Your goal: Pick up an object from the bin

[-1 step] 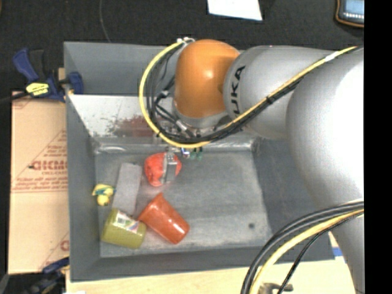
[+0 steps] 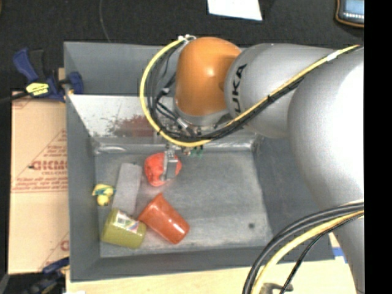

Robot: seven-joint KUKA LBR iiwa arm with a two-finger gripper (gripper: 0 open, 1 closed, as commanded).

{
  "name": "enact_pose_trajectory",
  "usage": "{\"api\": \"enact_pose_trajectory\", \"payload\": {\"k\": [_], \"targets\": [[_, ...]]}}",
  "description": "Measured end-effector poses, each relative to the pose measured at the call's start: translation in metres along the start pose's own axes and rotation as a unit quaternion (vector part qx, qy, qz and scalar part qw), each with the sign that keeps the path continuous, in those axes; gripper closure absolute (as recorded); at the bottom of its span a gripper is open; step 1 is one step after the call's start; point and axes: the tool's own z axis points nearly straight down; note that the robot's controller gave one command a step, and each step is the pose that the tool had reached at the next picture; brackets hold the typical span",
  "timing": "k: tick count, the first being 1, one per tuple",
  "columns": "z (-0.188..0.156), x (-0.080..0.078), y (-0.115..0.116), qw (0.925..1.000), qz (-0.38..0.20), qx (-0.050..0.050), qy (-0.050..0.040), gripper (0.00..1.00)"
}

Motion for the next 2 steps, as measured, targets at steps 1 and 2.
{"api": "enact_pose_trajectory", "payload": {"k": [1, 2], "targets": [[0.0728, -0.0148, -0.027, 0.9999, -0.016, 0.0, -0.0003, 0.0], [0.0726, -0.0096, -0.0265, 0.9999, 0.011, -0.001, -0.0014, 0.0]]}}
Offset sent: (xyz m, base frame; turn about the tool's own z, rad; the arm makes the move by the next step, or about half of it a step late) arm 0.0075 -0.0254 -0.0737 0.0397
